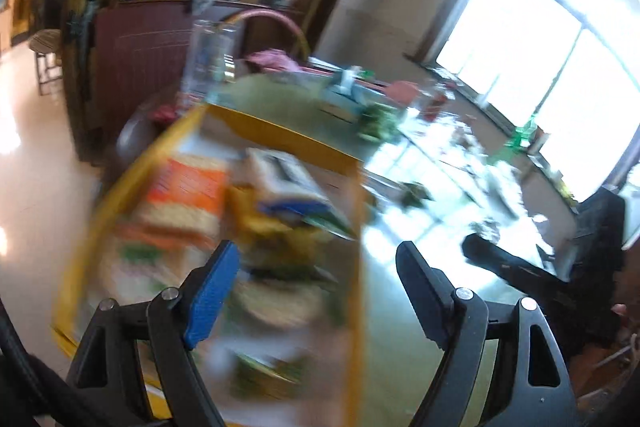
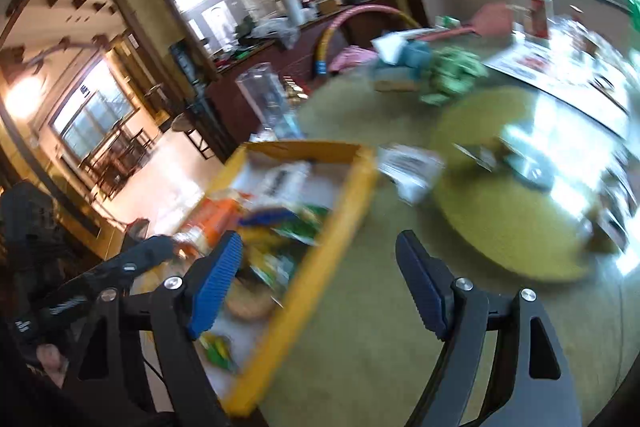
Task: Organize snacks
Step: 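Carry both packs over the tray and open both tools to drop them, then grasp the green-and-white granule sachet with the right tool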
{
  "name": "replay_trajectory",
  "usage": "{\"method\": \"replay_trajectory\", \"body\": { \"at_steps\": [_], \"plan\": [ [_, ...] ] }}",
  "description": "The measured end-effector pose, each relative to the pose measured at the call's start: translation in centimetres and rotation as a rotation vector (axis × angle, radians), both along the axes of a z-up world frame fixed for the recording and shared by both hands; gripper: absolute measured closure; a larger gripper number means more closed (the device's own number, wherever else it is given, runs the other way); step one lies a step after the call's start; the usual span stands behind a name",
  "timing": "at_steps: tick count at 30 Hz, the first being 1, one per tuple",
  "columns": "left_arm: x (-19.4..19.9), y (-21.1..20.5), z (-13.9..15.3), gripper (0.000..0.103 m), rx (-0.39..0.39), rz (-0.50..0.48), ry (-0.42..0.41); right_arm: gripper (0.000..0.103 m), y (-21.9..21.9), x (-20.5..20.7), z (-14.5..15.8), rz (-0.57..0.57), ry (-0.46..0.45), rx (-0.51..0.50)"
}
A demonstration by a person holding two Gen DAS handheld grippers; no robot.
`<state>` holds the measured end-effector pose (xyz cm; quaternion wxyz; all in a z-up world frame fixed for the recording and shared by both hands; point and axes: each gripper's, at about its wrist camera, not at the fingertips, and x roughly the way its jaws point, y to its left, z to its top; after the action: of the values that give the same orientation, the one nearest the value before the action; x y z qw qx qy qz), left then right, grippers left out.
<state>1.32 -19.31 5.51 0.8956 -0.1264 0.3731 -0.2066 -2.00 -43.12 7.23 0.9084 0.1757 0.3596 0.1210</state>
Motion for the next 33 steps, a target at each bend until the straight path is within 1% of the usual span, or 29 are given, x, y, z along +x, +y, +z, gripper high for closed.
{"method": "replay_trajectory", "body": {
  "at_steps": [2,4,5,8,11,15,16,17,19,21,24,28,31,33],
  "plan": [
    [-1.0,-2.1,-0.1,0.022,-0.008,-0.05,0.009,0.023,-3.0,-1.2,-0.7,-0.044,0.019,0.017],
    [-1.9,-4.6,0.0,0.022,0.016,-0.103,0.012,0.023,-6.3,-2.6,-1.0,-0.092,0.037,0.025],
    [-2.5,-5.7,0.2,0.022,0.037,-0.124,0.0,0.023,-7.9,-3.2,-1.1,-0.117,0.053,0.019],
    [-3.1,-7.5,0.4,0.022,0.06,-0.146,-0.008,0.023,-12.2,-4.1,-1.2,-0.194,0.084,0.009],
    [-2.9,-8.4,0.3,0.022,0.042,-0.168,0.012,0.023,-16.5,-4.5,-1.7,-0.268,0.117,0.018],
    [-2.9,-9.1,-0.1,0.022,0.049,-0.169,0.025,0.024,-20.1,-3.9,-2.6,-0.334,0.161,-0.005],
    [-3.1,-9.3,-0.2,0.022,0.049,-0.173,0.031,0.028,-20.7,-3.7,-2.8,-0.341,0.174,-0.001],
    [-3.2,-9.3,-0.3,0.022,0.046,-0.18,0.034,0.03,-21.5,-3.5,-3.3,-0.346,0.189,0.013],
    [-3.4,-9.1,-0.2,0.022,0.042,-0.182,0.026,0.03,-22.4,-2.8,-3.9,-0.354,0.209,0.032],
    [-3.5,-9.0,-0.1,0.022,0.04,-0.179,0.019,0.03,-22.9,-1.5,-4.6,-0.369,0.232,0.023],
    [-3.2,-8.9,-0.3,0.022,0.029,-0.186,0.027,0.03,-23.3,-0.1,-5.8,-0.362,0.258,0.039],
    [-3.2,-8.7,-0.5,0.022,0.024,-0.188,0.024,0.03,-23.3,2.3,-6.7,-0.382,0.297,-0.006],
    [-2.8,-8.6,-0.8,0.022,0.01,-0.195,0.041,0.03,-23.5,3.9,-7.2,-0.43,0.33,-0.03],
    [-2.7,-8.5,-1.0,0.022,0.005,-0.191,0.044,0.03,-23.2,5.1,-7.5,-0.436,0.348,-0.071]
  ]
}}
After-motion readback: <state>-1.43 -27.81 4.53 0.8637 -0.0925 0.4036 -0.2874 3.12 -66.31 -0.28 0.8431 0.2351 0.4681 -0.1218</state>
